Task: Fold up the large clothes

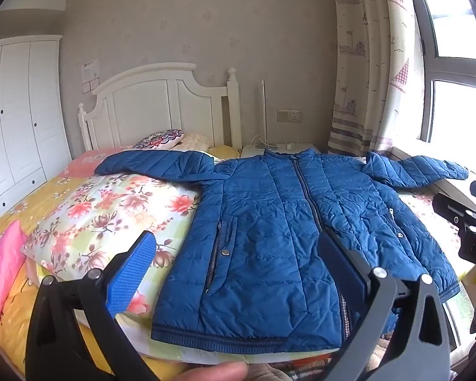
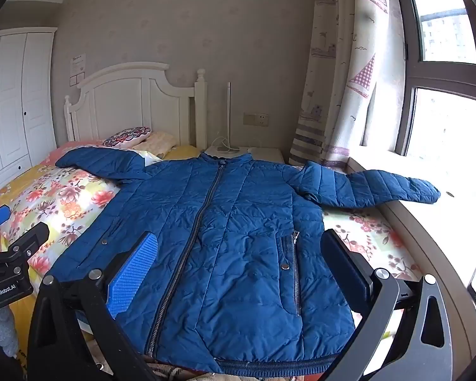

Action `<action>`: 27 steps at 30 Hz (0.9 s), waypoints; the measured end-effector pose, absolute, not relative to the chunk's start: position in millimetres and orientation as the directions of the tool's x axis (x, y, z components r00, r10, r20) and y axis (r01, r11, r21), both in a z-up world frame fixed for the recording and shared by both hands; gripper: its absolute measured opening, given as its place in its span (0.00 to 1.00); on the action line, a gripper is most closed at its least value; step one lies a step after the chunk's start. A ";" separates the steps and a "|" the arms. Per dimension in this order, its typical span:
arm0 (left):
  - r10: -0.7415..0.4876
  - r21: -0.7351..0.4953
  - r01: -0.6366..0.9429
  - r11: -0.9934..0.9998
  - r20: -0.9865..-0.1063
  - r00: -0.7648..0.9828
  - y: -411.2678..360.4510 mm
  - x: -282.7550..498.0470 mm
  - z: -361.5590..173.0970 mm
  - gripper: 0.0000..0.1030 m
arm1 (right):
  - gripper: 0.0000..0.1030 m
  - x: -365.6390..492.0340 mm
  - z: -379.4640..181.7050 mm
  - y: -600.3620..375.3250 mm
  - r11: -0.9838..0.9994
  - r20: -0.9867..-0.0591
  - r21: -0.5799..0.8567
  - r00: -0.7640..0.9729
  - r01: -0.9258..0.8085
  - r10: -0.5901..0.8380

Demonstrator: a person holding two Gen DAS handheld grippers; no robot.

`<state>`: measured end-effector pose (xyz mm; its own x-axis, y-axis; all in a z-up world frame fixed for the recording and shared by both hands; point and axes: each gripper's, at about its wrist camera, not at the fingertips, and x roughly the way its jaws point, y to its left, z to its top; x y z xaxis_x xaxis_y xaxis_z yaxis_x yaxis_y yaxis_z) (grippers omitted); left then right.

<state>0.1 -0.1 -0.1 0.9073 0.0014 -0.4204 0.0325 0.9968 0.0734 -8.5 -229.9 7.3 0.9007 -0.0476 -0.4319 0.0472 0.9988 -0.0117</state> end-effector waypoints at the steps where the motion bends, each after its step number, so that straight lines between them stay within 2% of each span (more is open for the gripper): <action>1: 0.001 0.072 0.032 0.997 -0.423 0.906 -0.1 0.2 -0.1 0.98 | 0.96 -8.7 7.3 -229.8 0.999 -0.432 -0.013 0.901 0.046 -0.047; 27: -0.009 0.062 0.039 0.997 -0.436 0.900 -0.3 1.1 -0.5 0.98 | 0.96 -7.5 4.7 -229.4 0.999 -0.439 -0.011 0.897 0.047 -0.047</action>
